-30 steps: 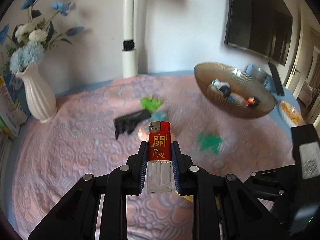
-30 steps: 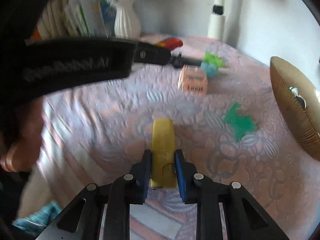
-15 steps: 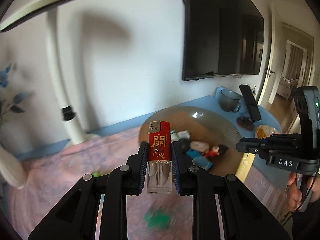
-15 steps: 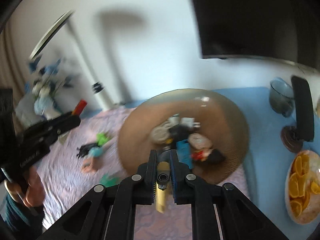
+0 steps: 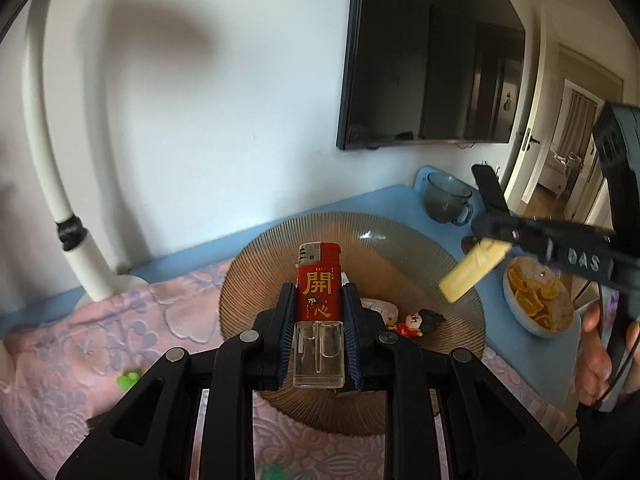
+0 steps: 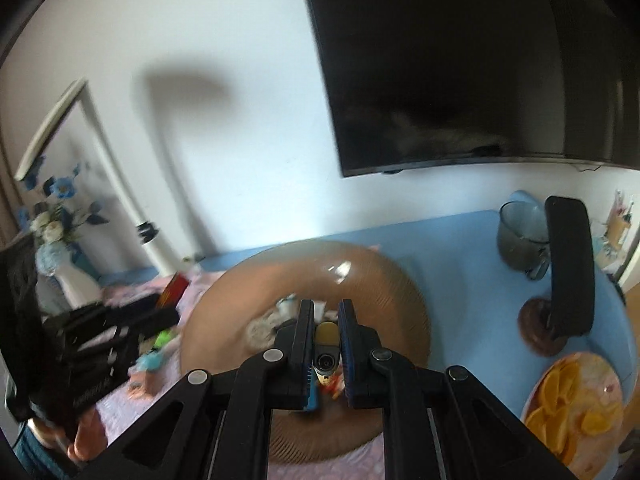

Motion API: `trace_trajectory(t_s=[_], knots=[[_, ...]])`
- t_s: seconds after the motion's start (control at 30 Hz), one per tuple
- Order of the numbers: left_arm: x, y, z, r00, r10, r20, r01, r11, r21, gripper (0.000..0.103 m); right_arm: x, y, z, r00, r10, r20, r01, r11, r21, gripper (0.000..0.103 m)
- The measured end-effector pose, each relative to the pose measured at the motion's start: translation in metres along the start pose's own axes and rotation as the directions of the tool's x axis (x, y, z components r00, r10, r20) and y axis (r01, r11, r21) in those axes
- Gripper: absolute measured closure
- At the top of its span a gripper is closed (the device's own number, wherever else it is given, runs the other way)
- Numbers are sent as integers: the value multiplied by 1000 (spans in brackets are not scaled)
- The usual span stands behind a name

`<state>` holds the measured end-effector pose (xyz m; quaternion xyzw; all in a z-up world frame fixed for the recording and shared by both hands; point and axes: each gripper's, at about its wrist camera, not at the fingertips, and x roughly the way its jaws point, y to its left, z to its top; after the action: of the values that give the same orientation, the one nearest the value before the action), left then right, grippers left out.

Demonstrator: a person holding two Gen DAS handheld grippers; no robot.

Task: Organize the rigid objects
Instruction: 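Open both tools over the bowl and move back toward the pile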

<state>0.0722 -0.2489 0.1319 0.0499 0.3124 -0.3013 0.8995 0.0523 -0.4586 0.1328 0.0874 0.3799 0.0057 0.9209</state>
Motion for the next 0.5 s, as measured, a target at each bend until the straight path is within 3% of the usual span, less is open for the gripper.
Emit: trace_trajectory(t_s=[0.1, 0.33, 0.37, 0.4, 0.43, 0.47, 0.5], knots=[[19, 3, -8, 999, -12, -47, 11, 1000, -15, 83, 22, -7, 0, 997, -71, -18, 72, 997, 6, 91], [35, 4, -17, 996, -22, -84, 20, 1000, -22, 82, 47, -20, -10, 989, -135, -53, 136, 990, 22, 91], [34, 2, -17, 996, -17, -83, 15, 1000, -21, 71, 46, -20, -11, 988, -152, -43, 152, 988, 18, 91], [32, 2, -16, 997, 5, -77, -7, 1000, -18, 51, 44, -20, -10, 986, -164, -34, 165, 986, 14, 89], [28, 3, -15, 998, 25, -65, -26, 1000, -14, 40, 43, -21, -10, 984, -173, -37, 173, 985, 8, 87], [23, 5, -15, 998, 35, -49, -36, 999, -17, 21, 43, -21, -10, 984, -172, -48, 173, 985, 8, 83], [13, 9, -15, 999, 41, -21, -41, 999, -31, 19, 41, -22, -10, 984, -168, -54, 169, 986, 15, 81]])
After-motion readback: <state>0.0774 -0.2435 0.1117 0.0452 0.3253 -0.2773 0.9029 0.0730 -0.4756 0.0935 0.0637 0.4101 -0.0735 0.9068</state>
